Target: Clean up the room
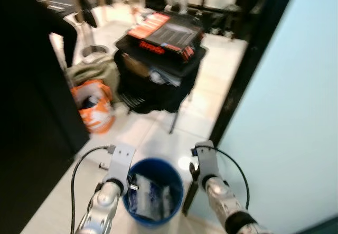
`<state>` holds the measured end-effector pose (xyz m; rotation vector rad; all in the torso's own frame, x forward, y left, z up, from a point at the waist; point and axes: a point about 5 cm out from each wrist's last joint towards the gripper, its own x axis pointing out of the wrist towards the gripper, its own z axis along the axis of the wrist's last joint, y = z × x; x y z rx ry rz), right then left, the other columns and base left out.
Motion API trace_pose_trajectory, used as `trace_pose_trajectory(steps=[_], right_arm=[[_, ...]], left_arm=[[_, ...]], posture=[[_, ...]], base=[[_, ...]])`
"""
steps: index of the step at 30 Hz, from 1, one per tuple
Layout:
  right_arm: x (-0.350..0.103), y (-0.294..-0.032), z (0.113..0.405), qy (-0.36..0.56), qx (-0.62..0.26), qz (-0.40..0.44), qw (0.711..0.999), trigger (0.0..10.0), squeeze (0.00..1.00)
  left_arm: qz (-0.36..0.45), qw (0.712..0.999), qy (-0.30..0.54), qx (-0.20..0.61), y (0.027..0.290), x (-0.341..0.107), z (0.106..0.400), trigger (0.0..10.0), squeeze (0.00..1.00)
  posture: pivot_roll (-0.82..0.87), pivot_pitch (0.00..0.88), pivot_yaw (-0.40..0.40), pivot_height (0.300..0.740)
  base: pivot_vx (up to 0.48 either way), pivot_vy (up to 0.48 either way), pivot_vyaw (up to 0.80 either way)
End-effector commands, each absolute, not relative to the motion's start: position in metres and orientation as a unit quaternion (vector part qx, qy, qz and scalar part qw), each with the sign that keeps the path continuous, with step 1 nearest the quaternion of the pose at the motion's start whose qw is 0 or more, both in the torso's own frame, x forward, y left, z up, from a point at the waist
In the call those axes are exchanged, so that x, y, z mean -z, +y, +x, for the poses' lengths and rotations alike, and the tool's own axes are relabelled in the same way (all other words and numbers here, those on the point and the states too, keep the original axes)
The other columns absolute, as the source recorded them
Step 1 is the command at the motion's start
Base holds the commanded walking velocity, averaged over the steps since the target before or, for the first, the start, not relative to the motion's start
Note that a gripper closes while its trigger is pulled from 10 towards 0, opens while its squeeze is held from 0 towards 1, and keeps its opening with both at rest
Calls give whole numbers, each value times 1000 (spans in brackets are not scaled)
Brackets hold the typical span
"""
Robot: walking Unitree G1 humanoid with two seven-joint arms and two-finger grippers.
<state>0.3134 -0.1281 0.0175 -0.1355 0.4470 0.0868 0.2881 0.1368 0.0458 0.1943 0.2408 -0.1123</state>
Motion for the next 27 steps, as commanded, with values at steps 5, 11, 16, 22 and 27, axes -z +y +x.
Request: trace_pose_trajectory(steps=[5, 11, 16, 22, 27], right_arm=[[-11, -126, 308, 241, -43, -60, 968, 10000, 0], [-11, -126, 308, 242, -43, -59, 968, 10000, 0], [-10, -125, 308, 244, -43, -59, 967, 10000, 0], [-10, -126, 308, 245, -41, -58, 967, 10000, 0], [-10, -127, 307, 247, -40, -59, 966, 10000, 0]], left_arm=[[97, 985, 134, 55, 139, -39, 284, 10000, 0], [96, 985, 133, 56, 139, -39, 284, 10000, 0], [96, 985, 133, 57, 140, -39, 283, 10000, 0], [95, 985, 133, 59, 139, -40, 283, 10000, 0], [94, 984, 136, 70, 137, -38, 282, 10000, 0]], posture=[[56, 109, -36, 740], [56, 111, -36, 740], [56, 112, -33, 740], [55, 114, -33, 740], [53, 114, -31, 740]], base=[[0, 0, -800], [0, 0, -800], [0, 0, -800], [0, 0, -800], [0, 0, -800]])
